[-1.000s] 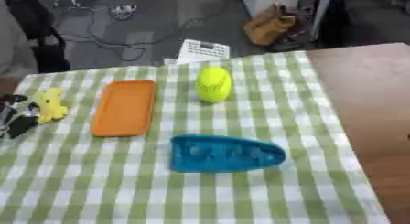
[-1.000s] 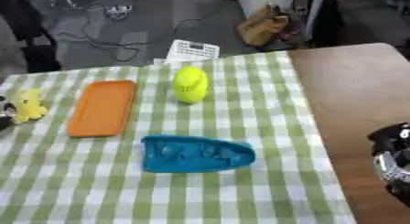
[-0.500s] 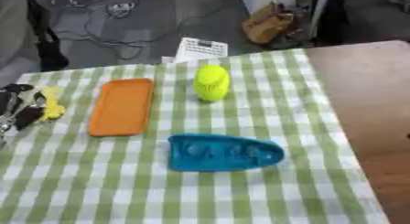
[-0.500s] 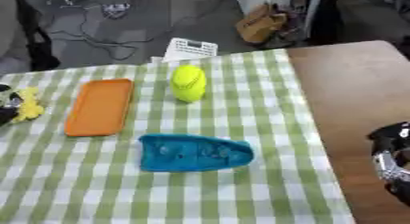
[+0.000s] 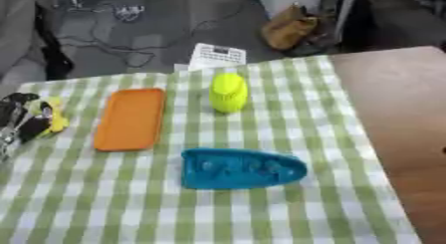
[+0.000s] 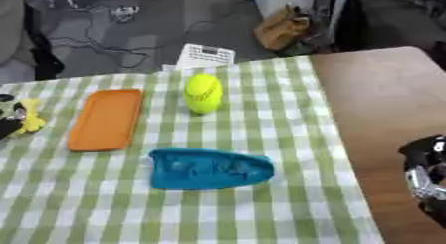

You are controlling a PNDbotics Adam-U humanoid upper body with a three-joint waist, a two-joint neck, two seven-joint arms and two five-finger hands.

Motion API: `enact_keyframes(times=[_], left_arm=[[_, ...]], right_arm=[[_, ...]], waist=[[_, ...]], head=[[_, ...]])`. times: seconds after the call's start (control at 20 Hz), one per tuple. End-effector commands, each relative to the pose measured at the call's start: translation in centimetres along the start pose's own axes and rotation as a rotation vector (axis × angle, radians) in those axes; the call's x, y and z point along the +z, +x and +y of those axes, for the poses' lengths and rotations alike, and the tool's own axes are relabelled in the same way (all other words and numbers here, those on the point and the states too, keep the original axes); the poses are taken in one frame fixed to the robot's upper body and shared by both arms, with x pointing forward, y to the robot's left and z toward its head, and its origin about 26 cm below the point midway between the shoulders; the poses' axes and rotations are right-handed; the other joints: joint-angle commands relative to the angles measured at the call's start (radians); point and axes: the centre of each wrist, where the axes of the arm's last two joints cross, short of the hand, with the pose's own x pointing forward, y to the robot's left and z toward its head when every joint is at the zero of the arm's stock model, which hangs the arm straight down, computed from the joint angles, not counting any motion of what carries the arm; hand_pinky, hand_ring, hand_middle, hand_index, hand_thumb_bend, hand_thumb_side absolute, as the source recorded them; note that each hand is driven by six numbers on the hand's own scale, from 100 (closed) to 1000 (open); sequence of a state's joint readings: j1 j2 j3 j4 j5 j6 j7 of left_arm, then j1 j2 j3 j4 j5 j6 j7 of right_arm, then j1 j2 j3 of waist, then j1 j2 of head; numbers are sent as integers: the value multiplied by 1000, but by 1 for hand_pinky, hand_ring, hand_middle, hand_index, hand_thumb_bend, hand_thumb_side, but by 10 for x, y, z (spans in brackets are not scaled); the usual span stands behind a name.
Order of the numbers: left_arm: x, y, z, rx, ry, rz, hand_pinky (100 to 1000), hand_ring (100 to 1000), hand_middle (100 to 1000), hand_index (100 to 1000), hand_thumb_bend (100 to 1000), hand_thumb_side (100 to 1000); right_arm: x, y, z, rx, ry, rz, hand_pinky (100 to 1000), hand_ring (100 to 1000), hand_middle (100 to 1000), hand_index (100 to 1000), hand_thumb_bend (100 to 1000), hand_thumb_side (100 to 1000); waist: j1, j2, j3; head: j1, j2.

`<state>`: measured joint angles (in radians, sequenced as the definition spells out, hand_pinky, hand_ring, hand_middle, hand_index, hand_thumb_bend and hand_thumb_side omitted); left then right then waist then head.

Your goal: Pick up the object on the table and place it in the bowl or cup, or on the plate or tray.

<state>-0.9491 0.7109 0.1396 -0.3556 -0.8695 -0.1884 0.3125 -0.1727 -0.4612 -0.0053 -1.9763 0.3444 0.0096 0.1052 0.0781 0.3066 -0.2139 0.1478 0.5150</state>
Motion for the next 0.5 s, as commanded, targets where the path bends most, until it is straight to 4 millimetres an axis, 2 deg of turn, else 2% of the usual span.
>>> enact_keyframes(times=[0.05,0.15,0.2,0.25,0.3,0.35,0.45,0.5], left_arm=[[-10,-1,25,-14,64,-7,733,742,834,906,194,853],[-9,-2,25,-15,66,-6,733,742,834,906,194,853],[-10,-2,26,-14,70,-5,757,749,839,916,380,979],[-13,-2,34,-4,102,3,769,755,843,919,412,969],[-14,-2,40,9,134,13,769,756,843,919,415,965],[-14,-2,42,12,159,20,772,757,845,921,407,914],[-13,-3,41,3,187,32,772,758,846,923,393,859],[-12,-4,40,-2,194,36,772,758,846,923,393,859]], right_arm=[[-2,7,-7,13,-14,-31,376,540,637,702,100,604],[-2,7,-7,13,-14,-31,376,540,637,702,100,604],[-2,7,-7,13,-15,-30,376,540,637,702,100,604],[-2,6,-7,14,-16,-26,376,540,637,702,100,604],[-1,6,-7,15,-17,-25,376,540,637,702,100,604],[-1,6,-7,15,-17,-25,376,540,637,702,100,604],[-2,6,-7,16,-16,-26,375,540,637,702,100,604],[-2,6,-7,16,-16,-27,375,540,637,702,100,604]], waist=[[15,1,-1],[15,1,-2],[16,1,-2],[17,0,-2],[17,0,-2],[18,-1,-2],[19,-2,-2],[19,-2,-2]], head=[[-1,-16],[-1,-16],[-2,-15],[-4,-12],[-4,-11],[-4,-11],[-3,-11],[-2,-11]])
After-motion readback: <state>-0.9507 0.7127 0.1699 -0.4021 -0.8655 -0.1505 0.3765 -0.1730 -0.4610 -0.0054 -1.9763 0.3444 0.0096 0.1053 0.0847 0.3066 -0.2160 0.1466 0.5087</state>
